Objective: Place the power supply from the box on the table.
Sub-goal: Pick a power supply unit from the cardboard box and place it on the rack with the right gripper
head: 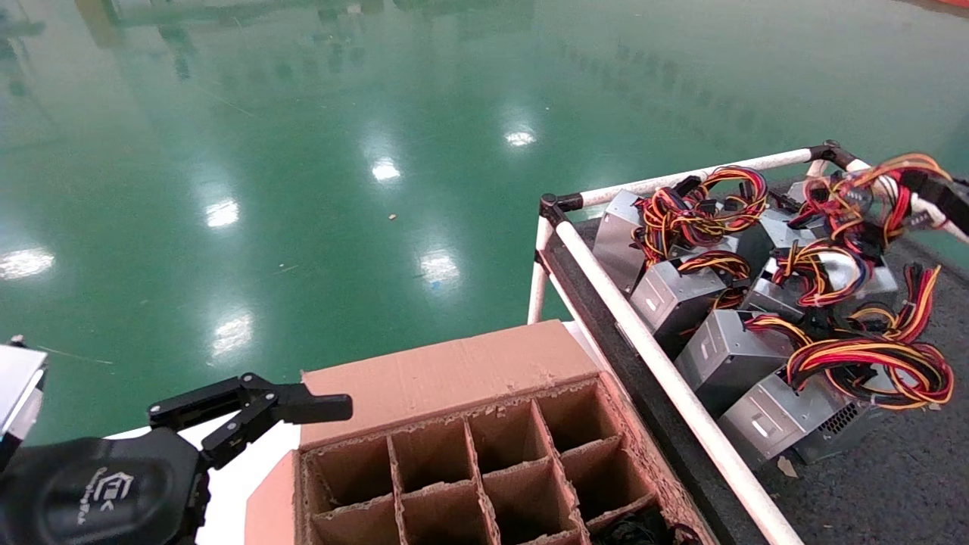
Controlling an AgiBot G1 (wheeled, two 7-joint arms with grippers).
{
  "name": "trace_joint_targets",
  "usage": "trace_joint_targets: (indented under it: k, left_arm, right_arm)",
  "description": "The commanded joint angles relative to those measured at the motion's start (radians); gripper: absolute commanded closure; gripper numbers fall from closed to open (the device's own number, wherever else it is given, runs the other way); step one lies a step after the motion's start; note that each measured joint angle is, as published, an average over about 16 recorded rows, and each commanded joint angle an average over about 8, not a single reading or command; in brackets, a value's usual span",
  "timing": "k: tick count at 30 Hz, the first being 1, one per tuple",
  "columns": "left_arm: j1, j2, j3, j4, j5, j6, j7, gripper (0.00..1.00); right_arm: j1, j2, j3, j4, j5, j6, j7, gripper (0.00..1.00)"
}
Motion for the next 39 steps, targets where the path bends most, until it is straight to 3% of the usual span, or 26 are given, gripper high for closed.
trace_joint_targets:
  k: [1, 11, 16, 39]
  left_arm:
    - [0.000, 0.000, 0.000, 0.000, 0.000, 0.000, 0.000, 0.00]
    - [0.000, 0.000, 0.000, 0.000, 0.000, 0.000, 0.000, 0.00]
    - [0.000, 0.000, 0.000, 0.000, 0.000, 0.000, 0.000, 0.00]
    - [0.000, 0.000, 0.000, 0.000, 0.000, 0.000, 0.000, 0.00]
  right_arm:
    - [-0.011, -0.001, 0.002, -0.004, 0.002, 0.009, 0.003, 1.00]
    - [-0.021, -0.051, 0.010, -0.011, 0.017, 0.203, 0.002, 1.00]
    - [-0.019, -0.076, 0.013, -0.001, 0.023, 0.264, 0.008, 1.00]
    - [-0.044, -0.075, 0.018, 0.023, 0.029, 0.317, 0.045, 1.00]
